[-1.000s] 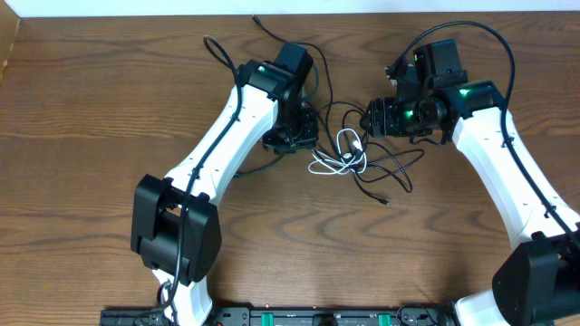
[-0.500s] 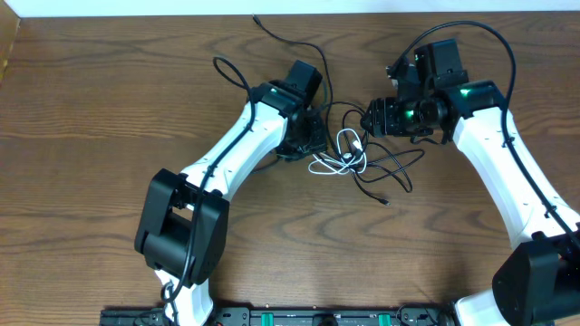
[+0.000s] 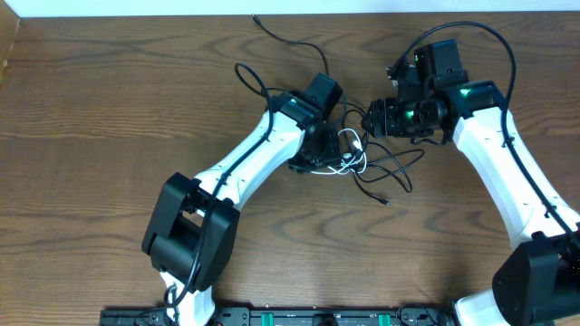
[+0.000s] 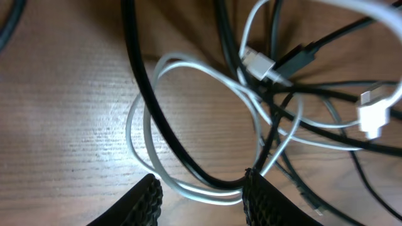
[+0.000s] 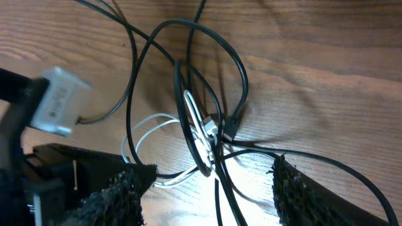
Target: Untangle cables
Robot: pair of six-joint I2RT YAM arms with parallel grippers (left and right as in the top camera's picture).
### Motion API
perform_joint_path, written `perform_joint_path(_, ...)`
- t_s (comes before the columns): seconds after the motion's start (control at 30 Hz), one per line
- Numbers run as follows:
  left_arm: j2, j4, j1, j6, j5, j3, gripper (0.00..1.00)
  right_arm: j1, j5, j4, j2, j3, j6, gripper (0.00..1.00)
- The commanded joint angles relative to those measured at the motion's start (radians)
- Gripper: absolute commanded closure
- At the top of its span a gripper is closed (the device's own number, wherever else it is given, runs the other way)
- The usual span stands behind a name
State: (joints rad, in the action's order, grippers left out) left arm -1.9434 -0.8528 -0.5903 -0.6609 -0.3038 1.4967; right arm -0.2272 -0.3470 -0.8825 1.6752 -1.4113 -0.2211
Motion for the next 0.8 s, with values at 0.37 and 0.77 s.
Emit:
perform_joint_path(0.37, -0.011, 0.083, -0.007, -0.079, 0.029, -0.117, 0.56, 0.004, 0.002, -0.004, -0.012, 0.0, -0.006, 0.34)
perform_joint_path(0.77, -0.012, 0.05, -0.015, -0.101, 0.028, -0.135, 0.64, 0.004, 0.005, -0.004, -0.012, 0.0, -0.002, 0.34)
